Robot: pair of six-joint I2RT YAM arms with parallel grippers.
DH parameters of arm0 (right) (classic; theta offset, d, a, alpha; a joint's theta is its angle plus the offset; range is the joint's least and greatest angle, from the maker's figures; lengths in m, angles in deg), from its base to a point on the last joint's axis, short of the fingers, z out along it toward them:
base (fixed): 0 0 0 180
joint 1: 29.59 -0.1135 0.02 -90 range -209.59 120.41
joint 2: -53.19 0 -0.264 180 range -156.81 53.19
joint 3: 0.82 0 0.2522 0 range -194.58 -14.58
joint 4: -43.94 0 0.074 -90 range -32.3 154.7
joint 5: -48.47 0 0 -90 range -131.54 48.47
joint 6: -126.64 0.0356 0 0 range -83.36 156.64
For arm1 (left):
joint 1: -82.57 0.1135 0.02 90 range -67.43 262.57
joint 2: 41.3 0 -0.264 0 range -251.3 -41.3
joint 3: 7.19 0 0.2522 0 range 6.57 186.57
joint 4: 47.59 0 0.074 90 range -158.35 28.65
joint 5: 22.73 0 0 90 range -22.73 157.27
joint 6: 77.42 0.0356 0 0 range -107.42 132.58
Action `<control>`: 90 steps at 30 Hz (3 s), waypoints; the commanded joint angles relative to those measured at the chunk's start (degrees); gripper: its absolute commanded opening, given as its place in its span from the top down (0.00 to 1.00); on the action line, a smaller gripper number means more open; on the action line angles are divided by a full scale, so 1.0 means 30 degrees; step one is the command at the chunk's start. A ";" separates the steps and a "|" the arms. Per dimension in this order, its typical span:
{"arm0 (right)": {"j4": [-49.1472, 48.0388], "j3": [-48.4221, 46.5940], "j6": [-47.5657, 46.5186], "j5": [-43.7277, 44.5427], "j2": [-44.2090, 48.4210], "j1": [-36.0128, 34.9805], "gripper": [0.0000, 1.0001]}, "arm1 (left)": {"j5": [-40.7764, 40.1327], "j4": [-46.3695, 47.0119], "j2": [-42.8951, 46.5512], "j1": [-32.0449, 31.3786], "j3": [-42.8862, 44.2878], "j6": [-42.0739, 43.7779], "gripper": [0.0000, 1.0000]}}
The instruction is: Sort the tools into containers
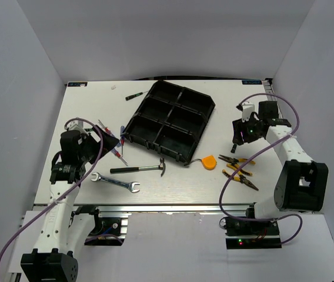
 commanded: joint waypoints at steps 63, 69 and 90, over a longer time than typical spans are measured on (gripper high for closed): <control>-0.4753 -2.0289 -0.6380 -0.3692 -1.6428 -0.5413 1.00 | 0.0841 0.4128 -0.8190 0.0049 0.4073 0.3366 0.08; -0.6305 -1.7484 -0.6500 -0.3489 -1.6023 -0.5442 1.00 | 0.1806 0.6208 -0.9155 0.0049 0.5772 0.5945 0.02; 0.1892 -1.5546 -0.8546 -1.2800 -1.0607 -0.2953 0.29 | 0.2013 0.8205 -2.5580 -0.2295 1.9064 2.0448 0.19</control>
